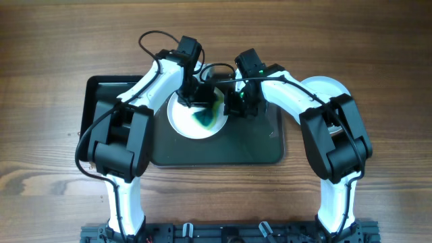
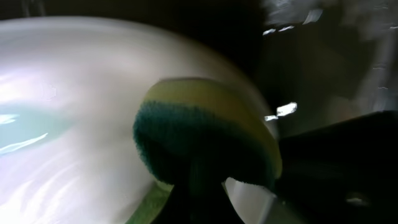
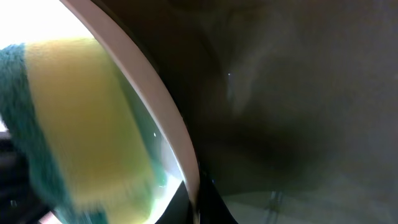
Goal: Clean dirty plates on tray and stack at the side
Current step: 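Scrub the pale blue plate with the sponge in the left gripper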
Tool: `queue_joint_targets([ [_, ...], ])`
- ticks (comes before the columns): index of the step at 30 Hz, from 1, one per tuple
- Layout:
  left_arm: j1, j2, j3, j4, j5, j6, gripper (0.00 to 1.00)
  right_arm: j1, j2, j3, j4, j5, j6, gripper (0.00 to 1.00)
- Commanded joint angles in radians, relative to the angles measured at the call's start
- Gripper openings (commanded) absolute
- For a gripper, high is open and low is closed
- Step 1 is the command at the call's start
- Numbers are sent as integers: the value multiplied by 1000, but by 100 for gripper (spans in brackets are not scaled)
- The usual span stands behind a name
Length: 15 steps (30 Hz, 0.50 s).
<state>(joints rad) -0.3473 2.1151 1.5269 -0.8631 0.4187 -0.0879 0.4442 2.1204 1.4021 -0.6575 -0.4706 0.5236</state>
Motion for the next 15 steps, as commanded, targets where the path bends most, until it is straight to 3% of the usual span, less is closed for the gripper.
queue_joint_targets([
  [1, -8, 15, -7, 64, 106, 54, 4, 5, 17, -30, -5, 24, -1, 4],
  [3, -8, 15, -7, 106, 28, 54, 4, 5, 17, -30, -5, 24, 0, 4],
  [6, -8, 15, -7, 147, -200, 14, 4, 5, 17, -30, -5, 24, -1, 4],
  [11, 3, 15, -7, 96, -715, -276, 4, 5, 17, -30, -5, 24, -1, 4],
  [15, 31, 15, -7, 18, -802, -404, 4, 5, 17, -30, -5, 24, -1, 4],
])
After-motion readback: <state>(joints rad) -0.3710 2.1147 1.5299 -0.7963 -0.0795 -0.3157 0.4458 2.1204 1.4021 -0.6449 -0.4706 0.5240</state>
